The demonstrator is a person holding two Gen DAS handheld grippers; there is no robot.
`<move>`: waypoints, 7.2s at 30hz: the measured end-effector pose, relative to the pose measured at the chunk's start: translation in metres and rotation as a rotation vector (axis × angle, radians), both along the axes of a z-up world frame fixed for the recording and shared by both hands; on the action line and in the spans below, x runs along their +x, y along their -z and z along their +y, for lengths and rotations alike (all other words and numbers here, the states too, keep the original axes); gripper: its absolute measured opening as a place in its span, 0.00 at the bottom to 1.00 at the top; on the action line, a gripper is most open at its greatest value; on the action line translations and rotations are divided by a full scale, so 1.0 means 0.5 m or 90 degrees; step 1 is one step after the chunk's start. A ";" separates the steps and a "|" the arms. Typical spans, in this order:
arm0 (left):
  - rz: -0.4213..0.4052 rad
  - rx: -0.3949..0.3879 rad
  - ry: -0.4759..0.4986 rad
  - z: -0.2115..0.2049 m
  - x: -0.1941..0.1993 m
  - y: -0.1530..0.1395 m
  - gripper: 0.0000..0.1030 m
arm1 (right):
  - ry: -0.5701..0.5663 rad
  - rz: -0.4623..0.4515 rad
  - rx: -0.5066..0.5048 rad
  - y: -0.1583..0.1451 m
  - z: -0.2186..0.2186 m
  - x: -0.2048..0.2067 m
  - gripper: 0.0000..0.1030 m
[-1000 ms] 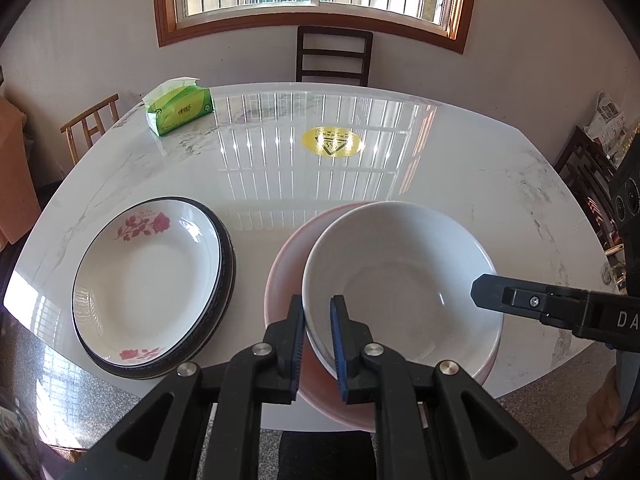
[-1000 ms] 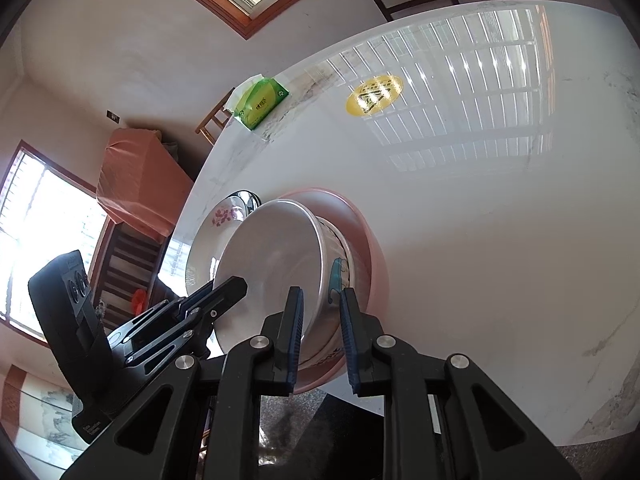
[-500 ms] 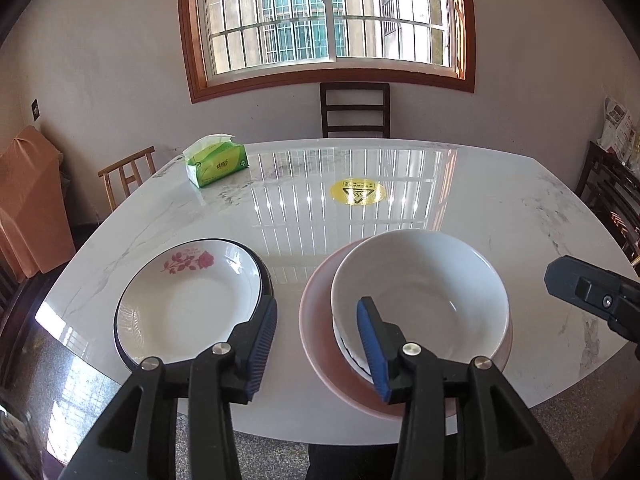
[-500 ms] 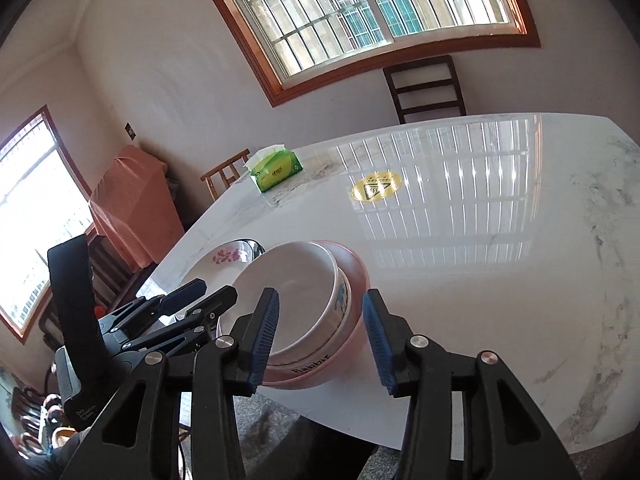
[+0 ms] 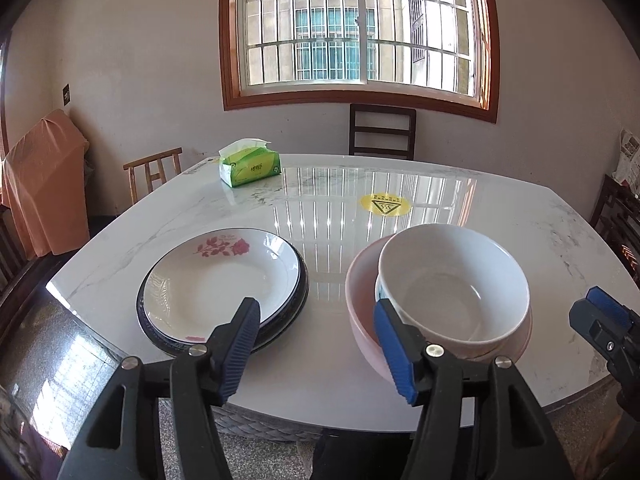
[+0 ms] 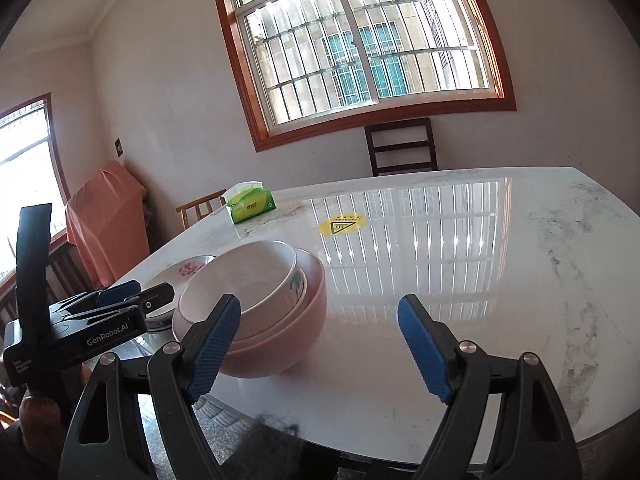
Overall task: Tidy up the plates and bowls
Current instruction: 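Move both open tools to the rim of the pink bowl, then close both tools on the pink bowl rim, then lift the nested bowl stack and carry it over the rose-print plate stack, then lower the bowl stack onto the rose-print plates and open both tools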
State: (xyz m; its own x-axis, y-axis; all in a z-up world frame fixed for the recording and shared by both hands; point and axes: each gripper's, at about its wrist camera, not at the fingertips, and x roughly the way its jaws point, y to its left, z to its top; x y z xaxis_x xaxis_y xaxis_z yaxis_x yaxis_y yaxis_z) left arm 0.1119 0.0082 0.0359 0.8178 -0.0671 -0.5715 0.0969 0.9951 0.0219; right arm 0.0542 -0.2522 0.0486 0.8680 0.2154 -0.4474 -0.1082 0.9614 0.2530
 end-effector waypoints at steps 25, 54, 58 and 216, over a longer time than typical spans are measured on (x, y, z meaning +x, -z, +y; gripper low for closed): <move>0.178 -0.103 0.049 0.038 0.066 0.015 0.67 | -0.047 0.106 0.055 -0.028 -0.015 0.030 0.77; 0.387 -0.143 0.089 0.062 0.179 -0.028 0.67 | -0.105 0.419 0.009 0.010 -0.016 0.229 0.34; 0.398 -0.126 0.092 0.044 0.183 -0.025 0.65 | -0.104 0.422 0.012 0.010 -0.016 0.232 0.34; 0.014 -0.036 -0.226 0.346 0.173 -0.024 0.26 | -0.263 0.226 0.051 -0.040 0.339 0.347 0.53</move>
State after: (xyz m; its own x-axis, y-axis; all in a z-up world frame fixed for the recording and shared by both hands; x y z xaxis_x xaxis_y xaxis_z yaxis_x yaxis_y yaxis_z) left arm 0.1982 0.1813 0.0478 0.7834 0.1862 -0.5930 -0.2547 0.9665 -0.0330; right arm 0.2277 -0.0829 0.0686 0.5028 0.5516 -0.6656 -0.3677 0.8333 0.4128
